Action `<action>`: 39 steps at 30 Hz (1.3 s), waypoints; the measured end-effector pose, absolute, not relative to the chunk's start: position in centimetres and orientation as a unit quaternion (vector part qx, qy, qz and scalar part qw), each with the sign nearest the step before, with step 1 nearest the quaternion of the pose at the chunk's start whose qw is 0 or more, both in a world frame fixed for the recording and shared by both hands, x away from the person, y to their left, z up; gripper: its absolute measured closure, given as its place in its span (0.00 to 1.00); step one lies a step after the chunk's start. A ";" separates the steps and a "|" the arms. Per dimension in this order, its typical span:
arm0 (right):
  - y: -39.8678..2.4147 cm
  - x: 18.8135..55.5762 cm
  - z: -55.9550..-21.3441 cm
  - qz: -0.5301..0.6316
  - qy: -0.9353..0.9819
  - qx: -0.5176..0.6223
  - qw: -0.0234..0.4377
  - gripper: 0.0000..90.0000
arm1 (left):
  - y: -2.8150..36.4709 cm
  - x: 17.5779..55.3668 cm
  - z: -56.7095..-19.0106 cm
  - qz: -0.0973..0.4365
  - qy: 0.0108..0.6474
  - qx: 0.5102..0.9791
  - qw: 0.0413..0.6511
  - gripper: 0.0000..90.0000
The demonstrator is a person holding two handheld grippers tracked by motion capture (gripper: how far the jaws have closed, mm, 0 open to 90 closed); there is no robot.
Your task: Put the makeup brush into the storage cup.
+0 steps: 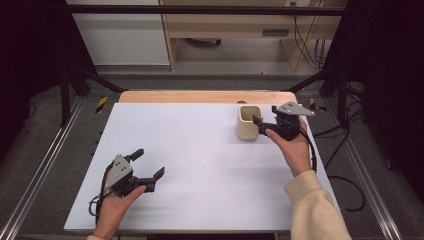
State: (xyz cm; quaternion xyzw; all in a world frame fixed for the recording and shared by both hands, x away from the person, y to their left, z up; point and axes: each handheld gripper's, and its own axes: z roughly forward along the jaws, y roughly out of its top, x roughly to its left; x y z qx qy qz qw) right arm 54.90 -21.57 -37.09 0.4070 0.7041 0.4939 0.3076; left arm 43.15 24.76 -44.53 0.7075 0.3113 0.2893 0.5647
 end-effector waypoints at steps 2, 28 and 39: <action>-21.5 54.8 -37.0 0.497 0.704 0.405 0.305 0.16 | 24.8 43.1 -44.5 0.290 0.311 0.708 0.564 0.04; -21.7 50.4 -37.5 0.553 0.702 0.349 0.282 0.07 | 25.6 42.9 -44.2 0.290 0.310 0.701 0.573 0.02; -22.7 48.2 -38.5 0.565 0.686 0.346 0.301 0.08 | 25.8 42.9 -44.1 0.288 0.305 0.699 0.579 0.02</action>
